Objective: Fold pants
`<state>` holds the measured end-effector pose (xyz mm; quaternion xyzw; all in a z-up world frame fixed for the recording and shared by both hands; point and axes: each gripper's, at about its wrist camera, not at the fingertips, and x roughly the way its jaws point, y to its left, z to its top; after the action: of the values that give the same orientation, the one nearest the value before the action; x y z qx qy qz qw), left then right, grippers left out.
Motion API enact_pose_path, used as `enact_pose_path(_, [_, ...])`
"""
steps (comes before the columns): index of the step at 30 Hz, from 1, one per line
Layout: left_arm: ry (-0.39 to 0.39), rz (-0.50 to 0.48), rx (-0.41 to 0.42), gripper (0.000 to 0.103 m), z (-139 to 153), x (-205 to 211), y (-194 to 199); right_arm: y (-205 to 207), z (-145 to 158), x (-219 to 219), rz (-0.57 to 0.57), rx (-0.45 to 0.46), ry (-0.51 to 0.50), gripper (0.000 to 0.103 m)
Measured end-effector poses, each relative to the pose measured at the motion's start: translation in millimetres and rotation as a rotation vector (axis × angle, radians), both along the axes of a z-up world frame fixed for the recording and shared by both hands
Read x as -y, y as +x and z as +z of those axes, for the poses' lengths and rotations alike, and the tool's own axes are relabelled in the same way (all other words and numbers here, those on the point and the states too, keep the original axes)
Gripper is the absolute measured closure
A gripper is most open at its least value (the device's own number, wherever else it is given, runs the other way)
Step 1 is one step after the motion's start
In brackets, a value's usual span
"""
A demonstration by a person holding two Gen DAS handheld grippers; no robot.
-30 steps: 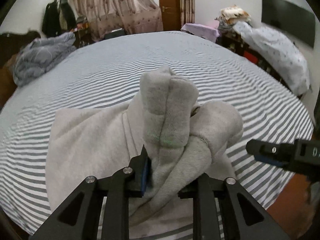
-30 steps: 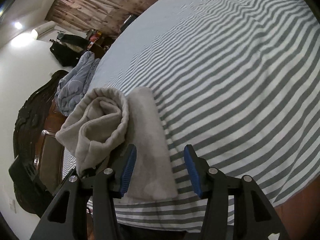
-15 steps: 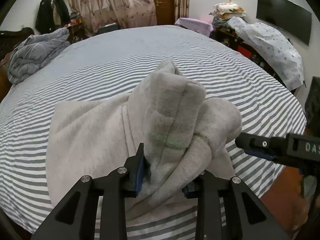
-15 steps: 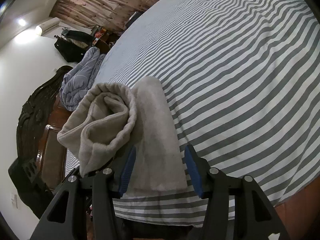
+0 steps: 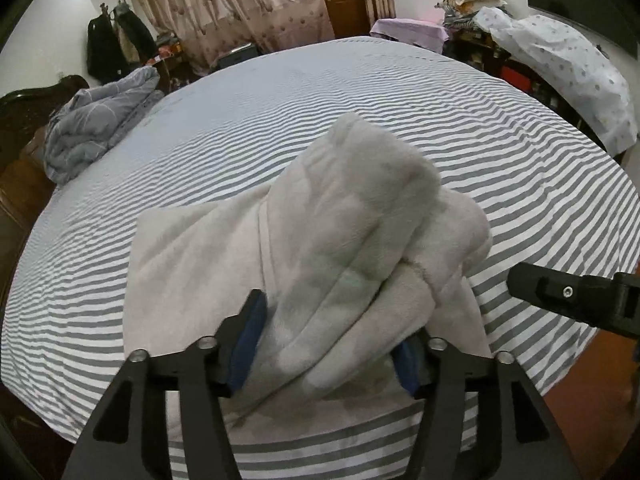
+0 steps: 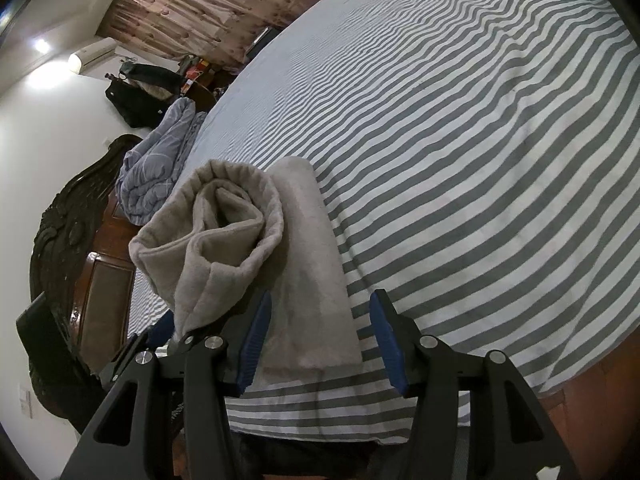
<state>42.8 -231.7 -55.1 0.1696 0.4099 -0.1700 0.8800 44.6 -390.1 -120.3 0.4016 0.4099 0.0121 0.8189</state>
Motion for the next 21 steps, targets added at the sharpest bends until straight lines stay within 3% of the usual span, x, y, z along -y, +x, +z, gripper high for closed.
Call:
enact_pose_path(4, [-0.023, 0.009, -0.023, 0.025, 5, -10, 2, -4, -2, 1, -0.011, -0.006, 0.006, 0.053])
enact_pose_path(10, [-0.034, -0.013, -0.019, 0.022, 14, -21, -6, -6, -3, -6, -0.003, -0.001, 0.015, 0.053])
enact_pose_path(13, [-0.101, -0.076, -0.049, 0.007, 22, -25, -18, -7, -2, -9, 0.004, 0.005, 0.012, 0.053])
enact_pose_path(17, [-0.184, -0.120, -0.081, 0.007, 36, -35, -25, -7, 1, -13, 0.012, 0.014, 0.024, 0.052])
enact_pose_path(21, [-0.276, -0.059, -0.180, 0.007, 37, -70, -8, -7, 6, -23, 0.047, 0.033, 0.025, 0.044])
